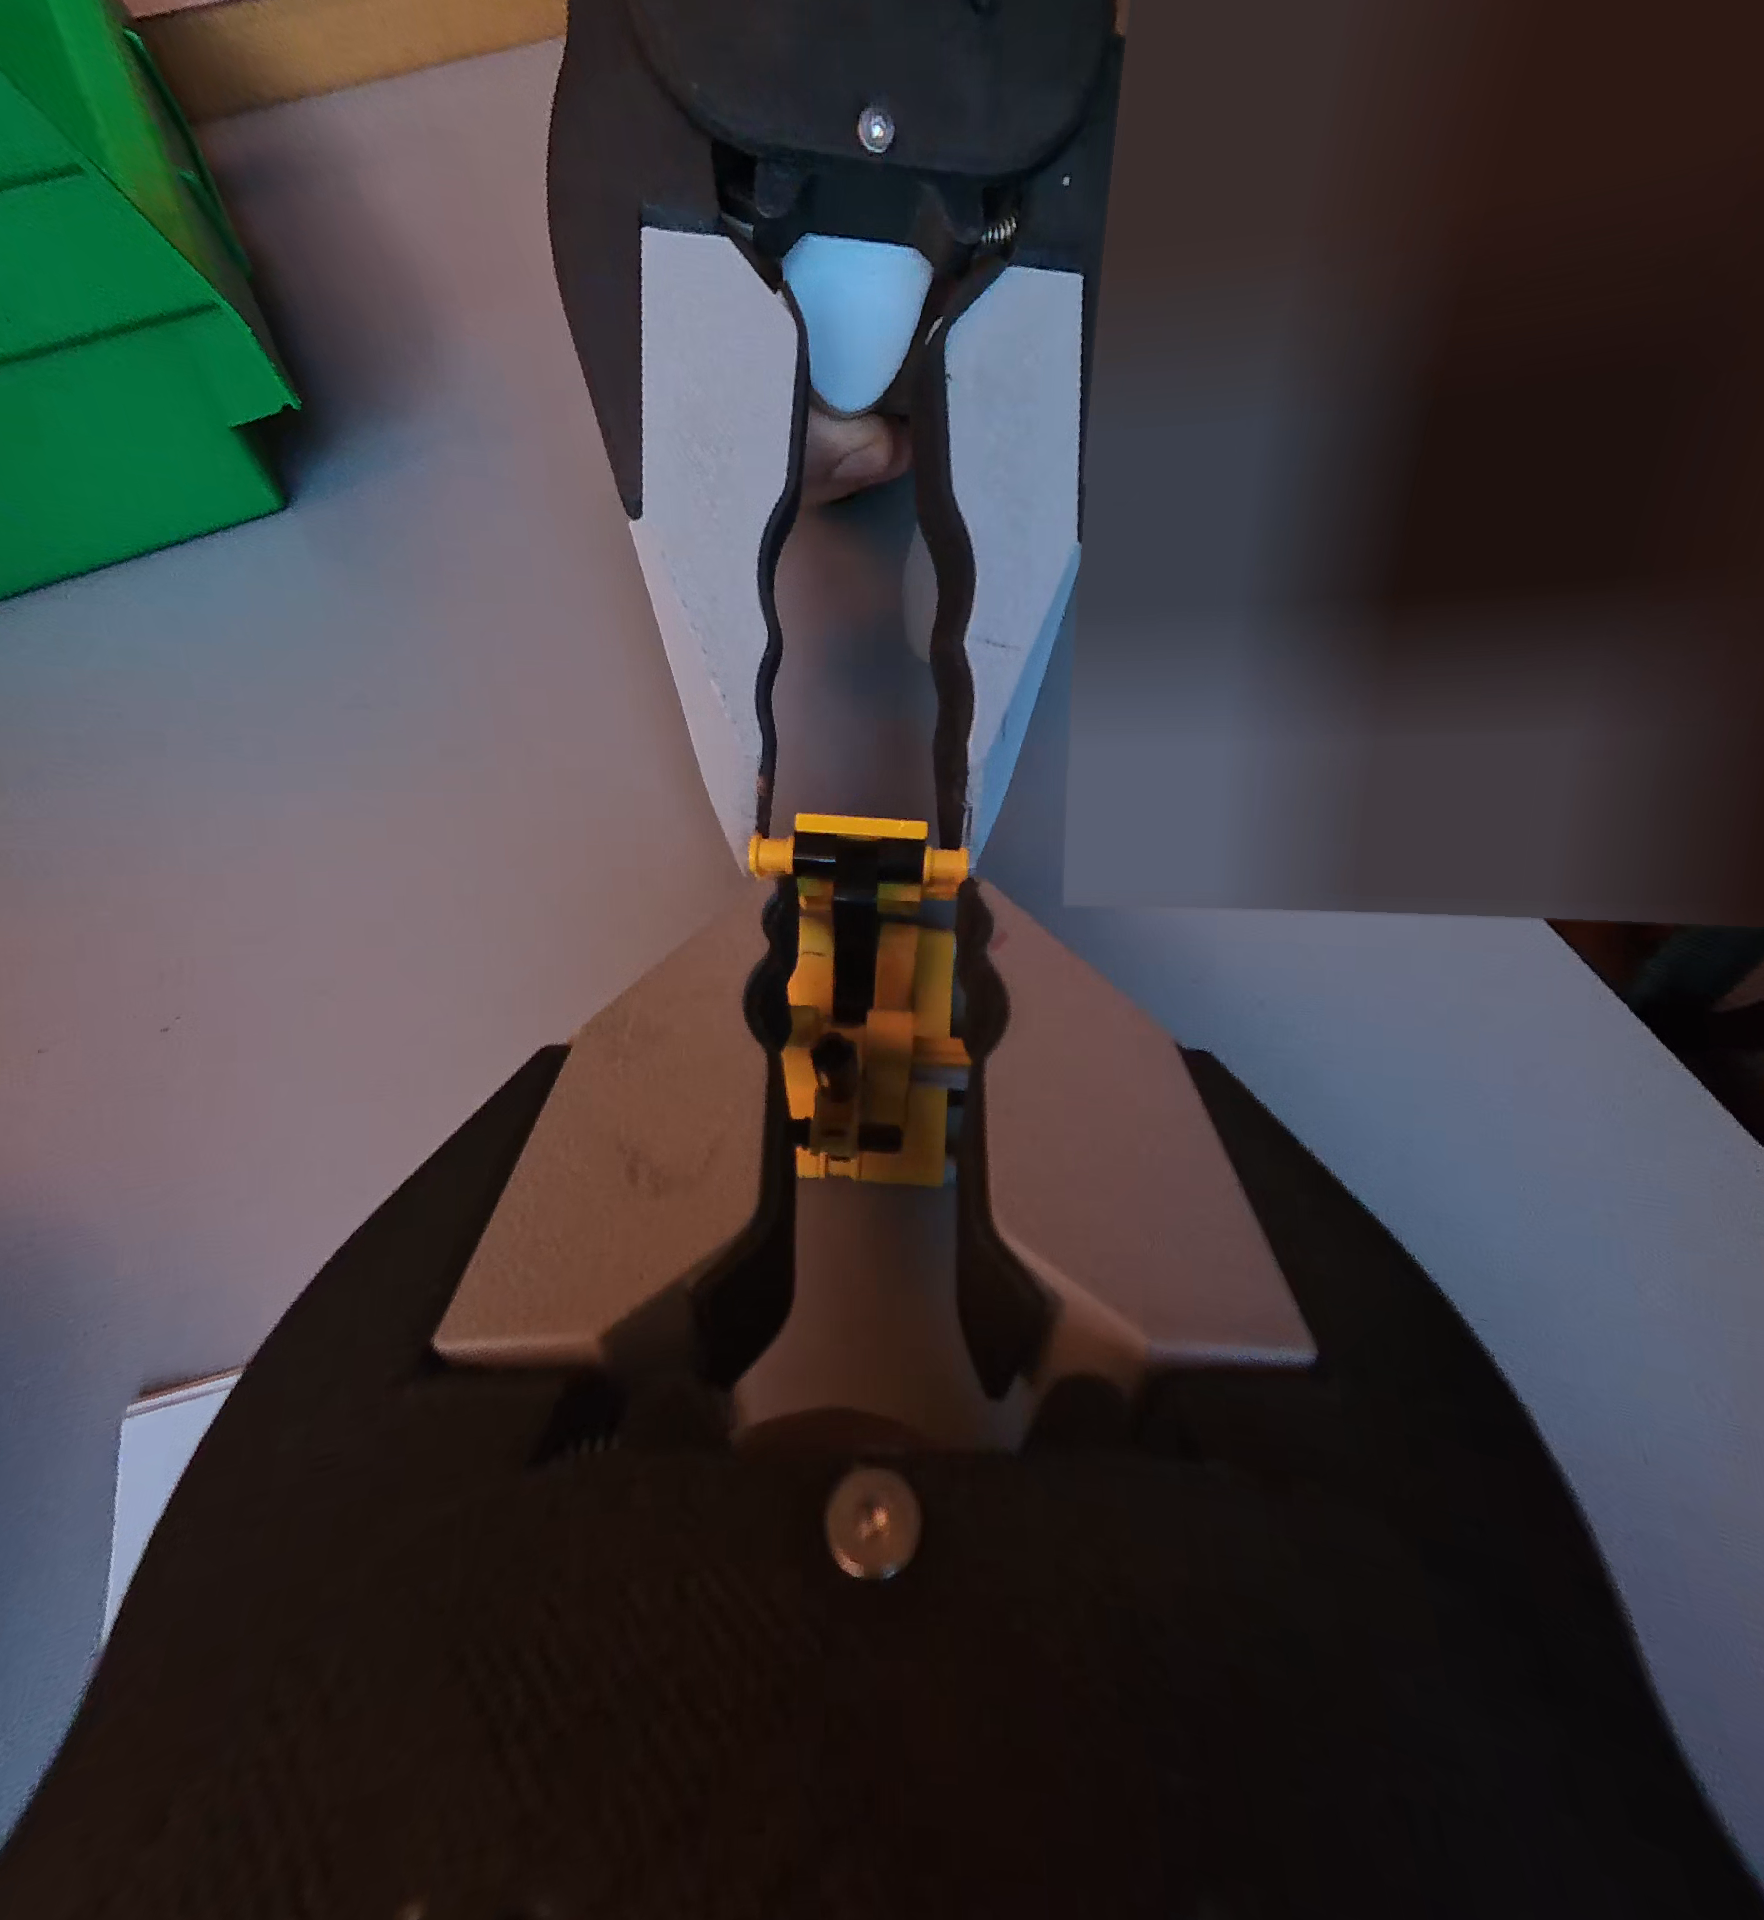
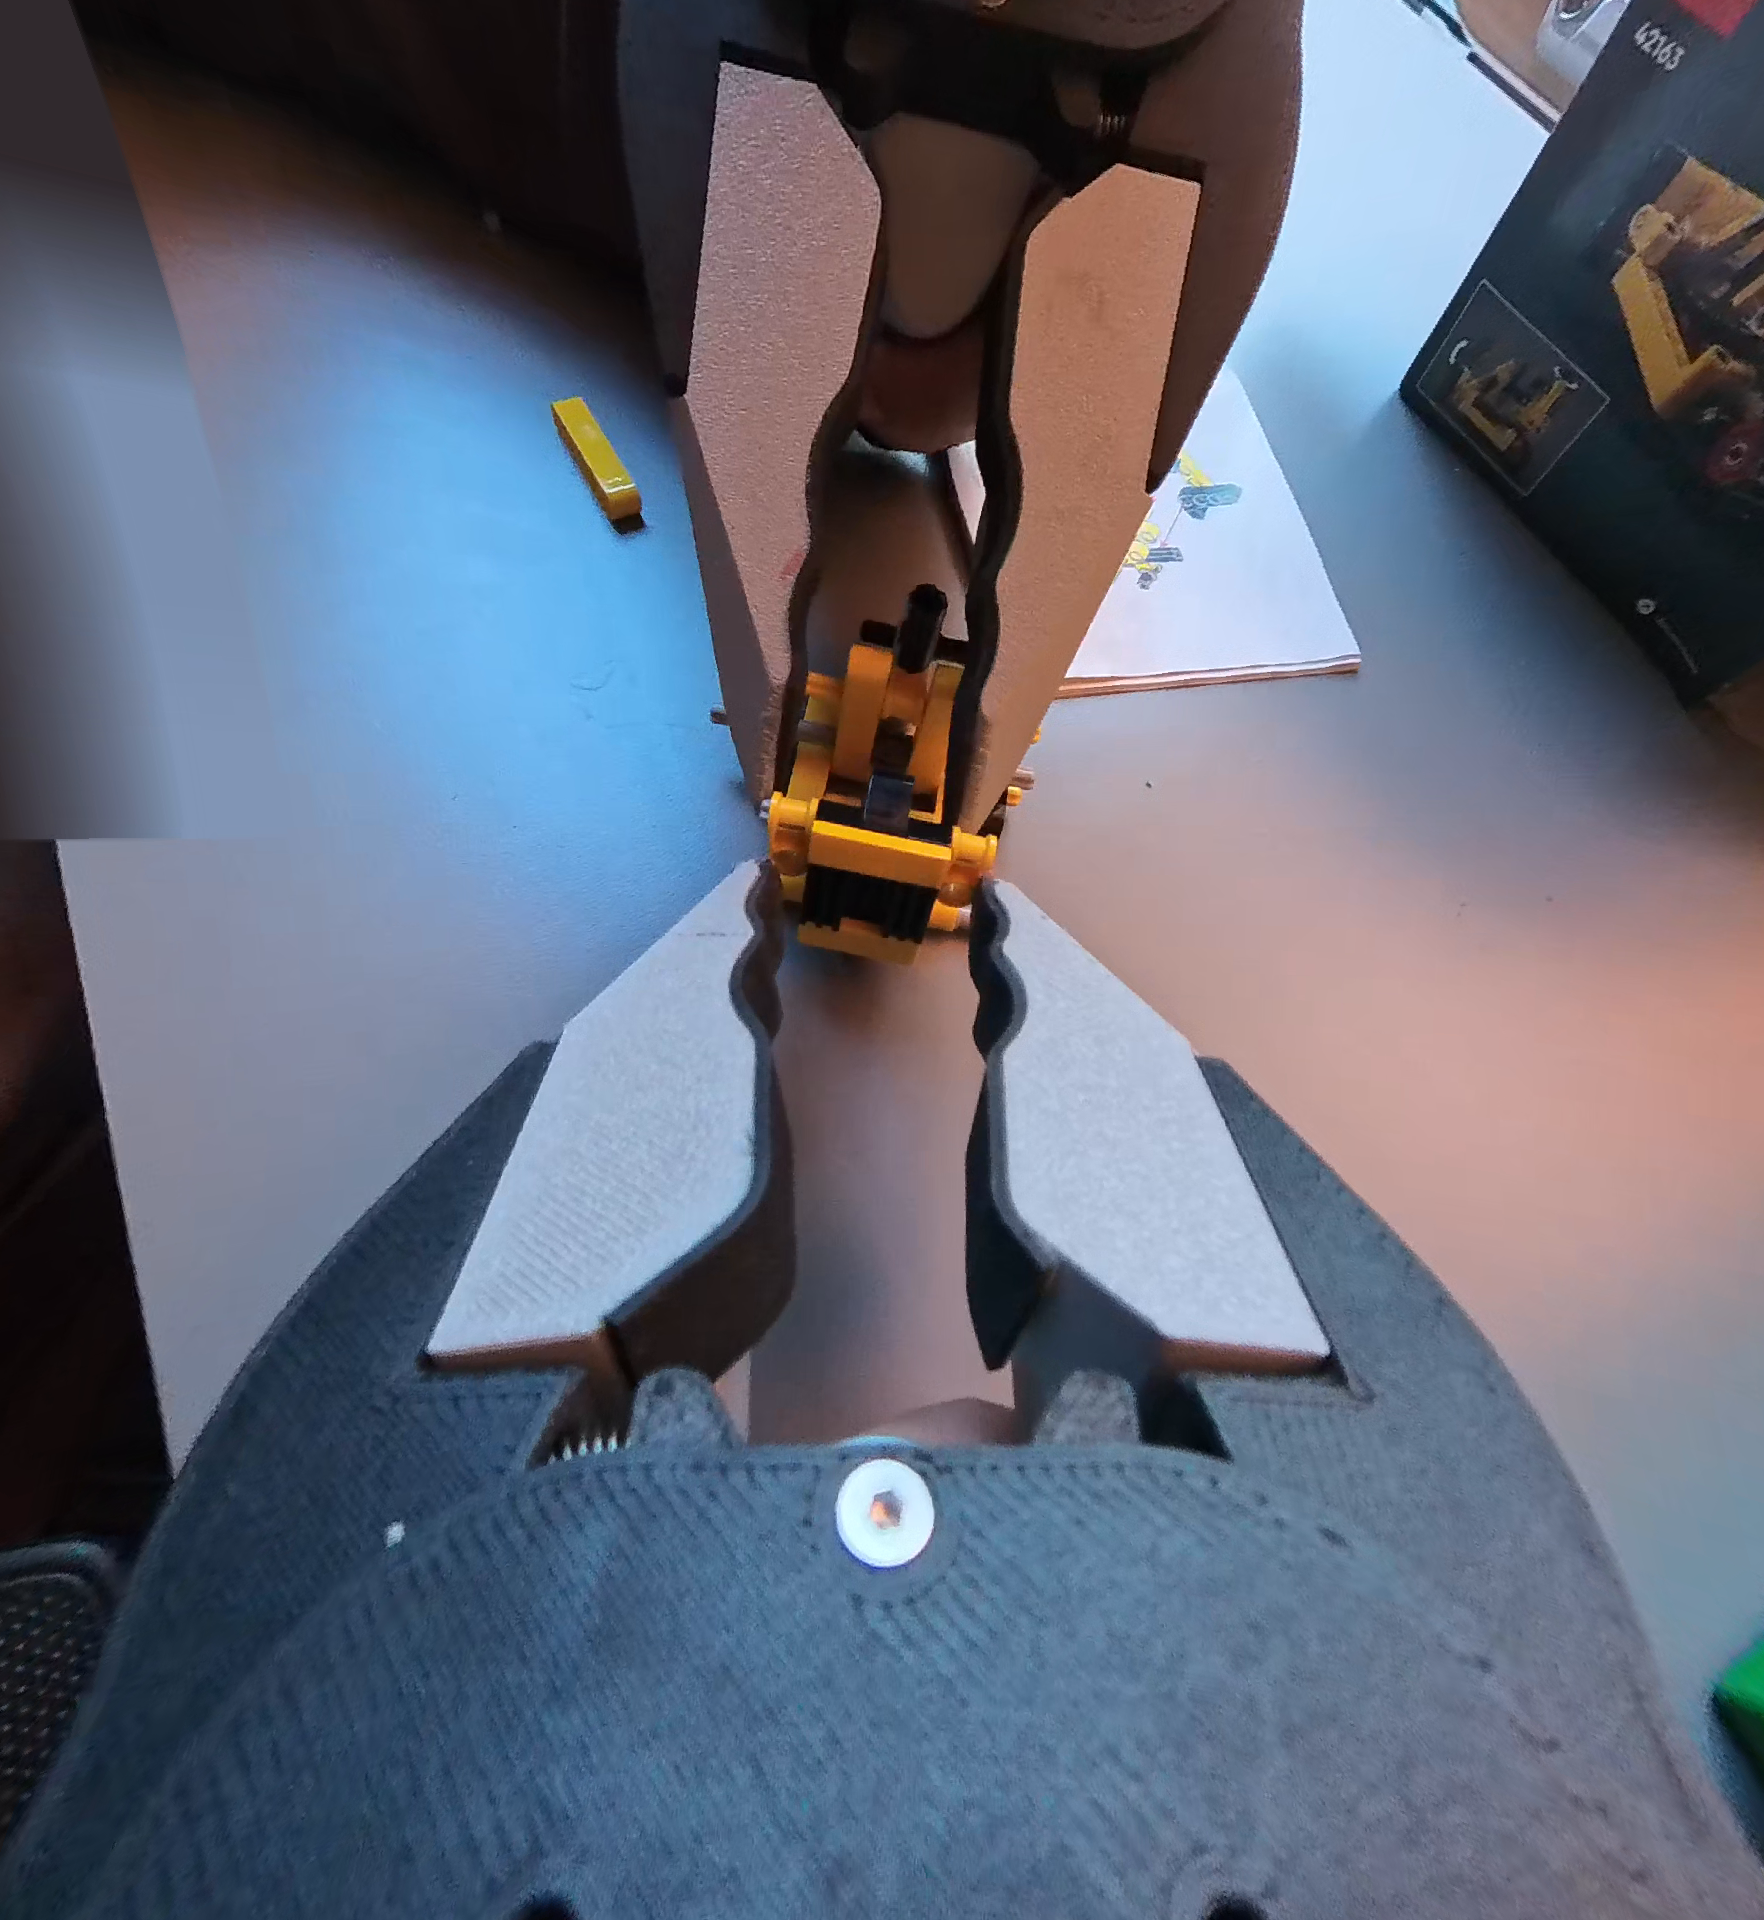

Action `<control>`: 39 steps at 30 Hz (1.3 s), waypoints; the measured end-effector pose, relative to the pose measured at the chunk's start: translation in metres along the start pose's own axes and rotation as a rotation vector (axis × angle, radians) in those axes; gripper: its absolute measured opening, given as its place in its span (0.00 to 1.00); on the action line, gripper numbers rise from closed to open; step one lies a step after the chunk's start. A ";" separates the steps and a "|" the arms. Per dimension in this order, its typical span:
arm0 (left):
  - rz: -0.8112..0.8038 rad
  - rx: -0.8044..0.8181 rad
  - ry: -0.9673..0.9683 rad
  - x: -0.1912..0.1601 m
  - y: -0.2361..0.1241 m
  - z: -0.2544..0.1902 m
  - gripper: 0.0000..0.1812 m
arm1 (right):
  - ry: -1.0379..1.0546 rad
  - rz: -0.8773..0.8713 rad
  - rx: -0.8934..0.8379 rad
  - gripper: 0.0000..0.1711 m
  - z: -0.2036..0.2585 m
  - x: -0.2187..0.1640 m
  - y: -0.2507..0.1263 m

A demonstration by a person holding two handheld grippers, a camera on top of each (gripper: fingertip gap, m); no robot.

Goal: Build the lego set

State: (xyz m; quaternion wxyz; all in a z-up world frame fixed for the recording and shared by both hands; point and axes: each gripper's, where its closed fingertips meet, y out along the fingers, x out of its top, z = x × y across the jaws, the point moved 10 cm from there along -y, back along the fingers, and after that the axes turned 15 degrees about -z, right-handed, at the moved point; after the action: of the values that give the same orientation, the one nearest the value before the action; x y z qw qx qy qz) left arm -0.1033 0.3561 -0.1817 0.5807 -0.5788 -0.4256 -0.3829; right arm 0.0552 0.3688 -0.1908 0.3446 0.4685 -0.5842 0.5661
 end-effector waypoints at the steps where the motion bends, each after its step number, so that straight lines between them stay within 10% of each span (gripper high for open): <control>1: 0.003 0.000 0.001 0.000 0.000 0.000 0.15 | 0.000 0.001 0.000 0.19 0.000 0.000 0.000; 20: -0.021 0.042 -0.008 -0.004 -0.005 0.005 0.15 | 0.051 0.001 -0.026 0.23 -0.006 -0.002 0.001; 24: -0.015 0.047 0.027 -0.006 -0.003 0.003 0.02 | 0.067 0.019 -0.014 0.23 -0.005 -0.001 0.007; 39: 0.026 0.034 -0.052 -0.005 0.000 0.003 0.19 | 0.072 -0.017 -0.015 0.22 -0.004 0.001 0.003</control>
State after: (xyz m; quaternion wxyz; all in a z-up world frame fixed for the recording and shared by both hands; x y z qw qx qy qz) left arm -0.1052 0.3586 -0.1868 0.5841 -0.5839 -0.4395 -0.3531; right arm 0.0513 0.3719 -0.1905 0.3736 0.4501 -0.5719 0.5752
